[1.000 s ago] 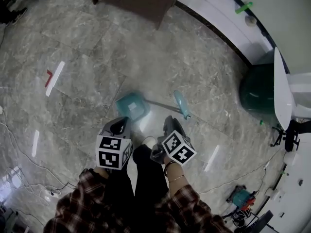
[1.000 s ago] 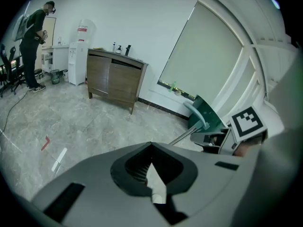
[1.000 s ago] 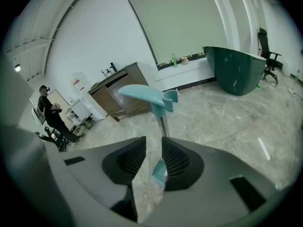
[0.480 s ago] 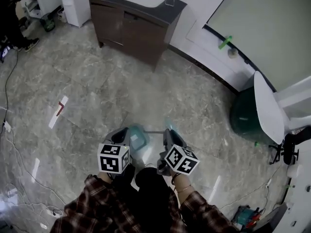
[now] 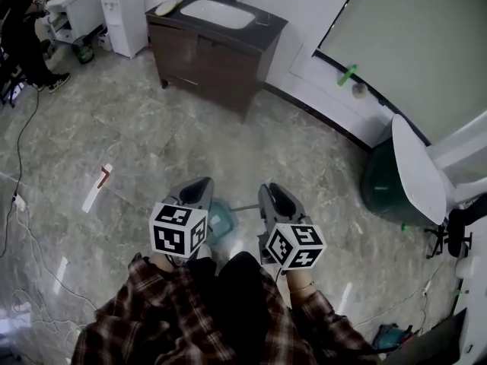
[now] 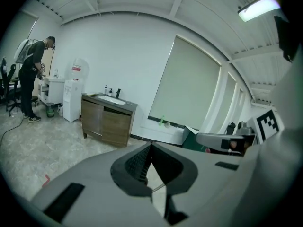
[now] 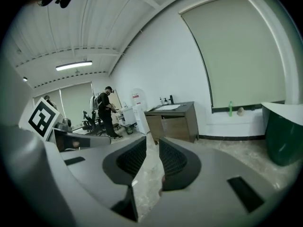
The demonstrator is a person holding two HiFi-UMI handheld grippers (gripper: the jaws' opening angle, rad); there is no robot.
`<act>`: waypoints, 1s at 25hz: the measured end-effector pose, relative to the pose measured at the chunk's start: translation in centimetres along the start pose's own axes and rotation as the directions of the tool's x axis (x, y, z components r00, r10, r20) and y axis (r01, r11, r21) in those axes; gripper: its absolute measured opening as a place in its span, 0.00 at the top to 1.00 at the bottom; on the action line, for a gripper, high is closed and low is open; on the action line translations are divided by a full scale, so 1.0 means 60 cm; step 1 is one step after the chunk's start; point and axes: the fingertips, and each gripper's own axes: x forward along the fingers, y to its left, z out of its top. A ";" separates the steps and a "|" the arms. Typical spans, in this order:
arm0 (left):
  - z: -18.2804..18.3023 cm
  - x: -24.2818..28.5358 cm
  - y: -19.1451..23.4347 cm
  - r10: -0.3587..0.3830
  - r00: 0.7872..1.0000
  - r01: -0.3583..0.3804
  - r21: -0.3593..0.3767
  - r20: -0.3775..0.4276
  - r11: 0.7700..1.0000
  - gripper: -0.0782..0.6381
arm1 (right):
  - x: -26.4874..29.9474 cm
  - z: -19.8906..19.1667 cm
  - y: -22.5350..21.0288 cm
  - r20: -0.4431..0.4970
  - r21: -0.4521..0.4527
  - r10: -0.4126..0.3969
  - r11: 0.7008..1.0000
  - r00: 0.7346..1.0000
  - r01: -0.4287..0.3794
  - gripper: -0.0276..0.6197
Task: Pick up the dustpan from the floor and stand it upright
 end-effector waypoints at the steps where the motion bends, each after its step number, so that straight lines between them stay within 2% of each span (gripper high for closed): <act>1: 0.013 -0.006 -0.006 -0.004 1.000 0.003 0.008 0.018 1.000 0.89 | -0.004 0.013 0.008 0.018 -0.015 0.015 1.000 1.000 -0.014 0.81; 5: 0.028 -0.034 -0.030 -0.021 0.998 0.021 0.005 0.063 1.000 0.89 | -0.022 0.031 0.044 0.049 -0.037 0.076 0.997 0.996 -0.074 0.82; 8: 0.025 -0.043 -0.045 -0.025 0.997 0.025 0.008 0.079 1.000 0.89 | -0.027 0.028 0.061 0.063 -0.026 0.107 0.994 0.992 -0.105 0.94; 12: 0.011 -0.058 -0.055 -0.022 0.996 0.021 0.011 0.086 1.000 0.89 | -0.026 0.018 0.084 0.054 -0.016 0.142 0.990 0.988 -0.141 0.94; 18: -0.015 -0.077 -0.043 -0.003 0.997 0.002 0.007 0.081 1.000 0.89 | -0.019 0.010 0.125 0.007 -0.130 0.168 0.977 0.986 -0.166 0.94; 25: -0.021 -0.090 -0.013 0.018 0.995 -0.017 -0.013 0.098 1.000 0.89 | -0.016 0.000 0.157 -0.014 -0.161 0.189 0.969 0.982 -0.189 0.94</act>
